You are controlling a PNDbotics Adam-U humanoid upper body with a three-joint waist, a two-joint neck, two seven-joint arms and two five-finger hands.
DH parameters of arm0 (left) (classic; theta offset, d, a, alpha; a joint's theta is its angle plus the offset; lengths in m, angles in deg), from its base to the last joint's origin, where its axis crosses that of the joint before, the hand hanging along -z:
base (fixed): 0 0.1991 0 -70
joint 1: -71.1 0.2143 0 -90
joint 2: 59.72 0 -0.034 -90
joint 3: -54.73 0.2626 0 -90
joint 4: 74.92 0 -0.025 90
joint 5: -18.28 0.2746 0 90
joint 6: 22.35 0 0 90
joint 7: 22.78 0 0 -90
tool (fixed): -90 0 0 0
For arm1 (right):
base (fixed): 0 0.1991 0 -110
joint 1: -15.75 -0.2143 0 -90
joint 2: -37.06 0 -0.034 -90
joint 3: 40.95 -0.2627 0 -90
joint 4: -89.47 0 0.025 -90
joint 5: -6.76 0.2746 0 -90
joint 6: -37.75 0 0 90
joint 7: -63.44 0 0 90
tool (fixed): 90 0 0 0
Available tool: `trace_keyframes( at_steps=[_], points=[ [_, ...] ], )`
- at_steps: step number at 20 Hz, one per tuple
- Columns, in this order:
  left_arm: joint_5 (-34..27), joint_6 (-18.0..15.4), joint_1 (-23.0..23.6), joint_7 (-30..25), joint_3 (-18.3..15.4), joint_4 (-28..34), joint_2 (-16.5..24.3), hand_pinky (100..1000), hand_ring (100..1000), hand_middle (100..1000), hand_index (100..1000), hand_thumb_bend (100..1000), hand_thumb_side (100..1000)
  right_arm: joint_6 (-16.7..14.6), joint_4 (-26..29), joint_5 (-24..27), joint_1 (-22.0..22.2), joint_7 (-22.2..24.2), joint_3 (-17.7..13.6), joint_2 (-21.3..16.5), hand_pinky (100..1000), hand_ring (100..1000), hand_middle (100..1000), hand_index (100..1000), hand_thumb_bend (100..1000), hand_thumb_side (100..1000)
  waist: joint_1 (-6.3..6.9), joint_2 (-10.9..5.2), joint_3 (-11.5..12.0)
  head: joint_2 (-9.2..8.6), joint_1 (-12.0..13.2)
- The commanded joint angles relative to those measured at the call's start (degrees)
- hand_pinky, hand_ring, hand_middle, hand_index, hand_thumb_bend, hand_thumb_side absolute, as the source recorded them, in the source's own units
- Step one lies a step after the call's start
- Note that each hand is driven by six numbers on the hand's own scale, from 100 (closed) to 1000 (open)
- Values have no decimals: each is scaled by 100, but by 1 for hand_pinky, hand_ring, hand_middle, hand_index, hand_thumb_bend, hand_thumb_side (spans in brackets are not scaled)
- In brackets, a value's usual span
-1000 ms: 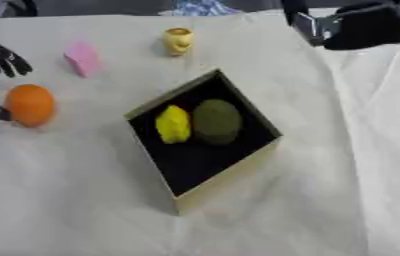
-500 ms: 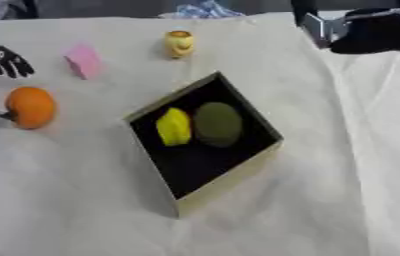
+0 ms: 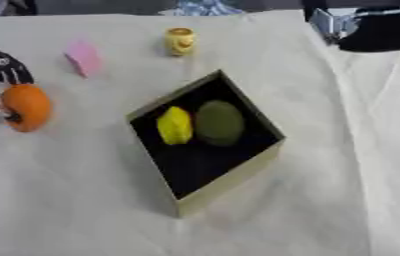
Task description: Pick up objects on the table and place them in the box.
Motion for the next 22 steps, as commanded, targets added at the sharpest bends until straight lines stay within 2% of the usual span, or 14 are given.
trace_keyframes(
  at_steps=[1,4,8,13,16,19,21,22],
  points=[
    [44,-136,-95,111,-109,53,114,740,681,619,701,334,100,20,88,43,-56,-75,-120,-68,893,920,675,779,100,314,-11,-96,-4,-52,7],
    [-273,-127,108,298,-79,804,375,737,671,612,687,247,100,43,78,42,-44,-129,-144,-70,893,919,673,778,100,315,-11,-90,-16,-54,5],
    [-669,202,493,457,-50,2217,867,729,664,606,671,207,100,70,69,42,-29,-187,-175,-45,893,920,671,778,100,316,3,-102,-28,-60,9],
    [-822,511,672,490,-159,3163,1125,731,664,605,667,195,100,102,45,31,-8,-250,-222,1,893,919,670,775,100,310,7,-143,-41,-71,4],
    [-856,550,569,564,-231,3720,1119,733,660,605,667,188,100,147,30,35,29,-334,-271,23,895,922,671,771,100,303,17,-169,-31,-65,-26],
    [-957,586,281,614,-128,4206,942,731,657,603,665,187,100,174,23,59,66,-375,-298,46,896,925,672,768,100,307,37,-194,-3,-38,-68],
    [-1019,594,3,581,50,4430,662,731,653,600,663,191,100,214,10,121,101,-415,-322,100,899,931,673,765,100,334,46,-212,11,-30,-80],
    [-1031,593,-144,553,152,4506,477,729,647,597,663,187,100,249,0,184,121,-450,-339,149,904,937,672,760,100,401,47,-220,10,-30,-78]
  ],
)
